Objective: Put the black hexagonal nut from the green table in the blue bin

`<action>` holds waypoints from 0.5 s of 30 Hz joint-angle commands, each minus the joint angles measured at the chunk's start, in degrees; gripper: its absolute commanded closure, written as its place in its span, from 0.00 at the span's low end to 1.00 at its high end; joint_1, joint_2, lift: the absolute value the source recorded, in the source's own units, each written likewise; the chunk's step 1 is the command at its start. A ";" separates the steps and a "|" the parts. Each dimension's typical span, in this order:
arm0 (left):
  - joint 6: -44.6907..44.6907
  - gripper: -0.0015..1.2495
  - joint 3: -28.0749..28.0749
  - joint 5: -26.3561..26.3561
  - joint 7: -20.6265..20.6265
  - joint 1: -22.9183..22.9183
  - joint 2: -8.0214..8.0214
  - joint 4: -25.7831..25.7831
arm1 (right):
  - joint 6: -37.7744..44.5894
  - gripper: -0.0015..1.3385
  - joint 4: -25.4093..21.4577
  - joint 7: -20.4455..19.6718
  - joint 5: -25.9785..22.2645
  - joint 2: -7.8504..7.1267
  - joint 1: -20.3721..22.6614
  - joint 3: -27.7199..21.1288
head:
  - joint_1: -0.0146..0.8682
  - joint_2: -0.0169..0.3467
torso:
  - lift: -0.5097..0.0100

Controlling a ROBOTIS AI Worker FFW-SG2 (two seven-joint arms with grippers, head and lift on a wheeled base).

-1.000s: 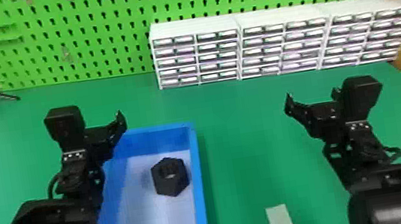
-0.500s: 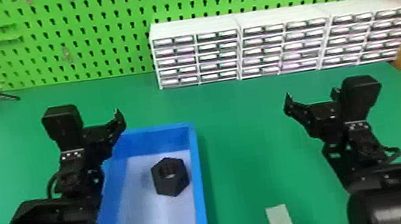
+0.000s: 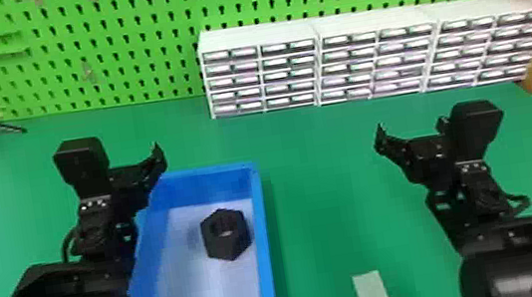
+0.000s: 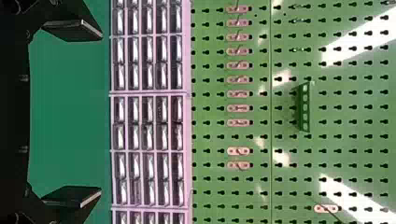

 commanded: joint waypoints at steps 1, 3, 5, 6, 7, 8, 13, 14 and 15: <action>0.01 0.14 0.00 0.00 0.01 -0.01 0.00 -0.04 | 0.00 0.10 0.00 0.00 0.04 -0.02 -0.03 0.01 | 0.79 0.12 | 0.80; 0.01 0.14 0.00 0.00 0.01 -0.01 0.00 0.05 | 0.00 0.10 0.00 0.00 0.04 -0.02 0.05 0.01 | 0.79 0.12 | 0.80; 0.01 0.14 -0.18 0.00 0.01 -0.01 0.00 0.05 | 0.00 0.10 0.00 0.00 0.04 -0.02 0.05 0.01 | 0.79 0.12 | 0.80; 0.01 0.14 -0.18 0.00 0.01 -0.01 0.00 0.05 | -0.09 0.10 0.00 0.00 0.04 -0.10 0.05 0.01 | 0.79 0.12 | 0.80; 0.01 0.14 -0.27 0.00 0.01 -0.01 0.00 0.05 | -0.09 0.10 0.00 0.00 -0.05 -0.10 0.05 0.01 | 0.79 0.12 | 0.80; 0.01 0.14 -0.18 0.00 0.01 -0.01 0.00 0.05 | -0.09 0.10 0.00 0.00 -0.05 -0.02 0.05 0.01 | 0.79 0.12 | 0.80; 0.01 0.14 -0.09 0.18 -0.08 -0.09 0.00 0.05 | -0.09 0.10 0.00 0.00 -0.05 -0.02 0.05 -0.08 | 0.79 0.12 | 0.80; 0.01 0.14 -0.09 0.26 0.01 -0.09 0.00 0.05 | -0.09 0.10 0.00 0.00 -0.05 -0.02 0.05 0.01 | 0.79 0.12 | 0.80; 0.01 0.14 -0.09 0.35 -0.08 -0.09 0.00 0.05 | -0.09 0.10 0.00 0.00 -0.05 -0.02 0.05 0.01 | 0.79 0.12 | 0.80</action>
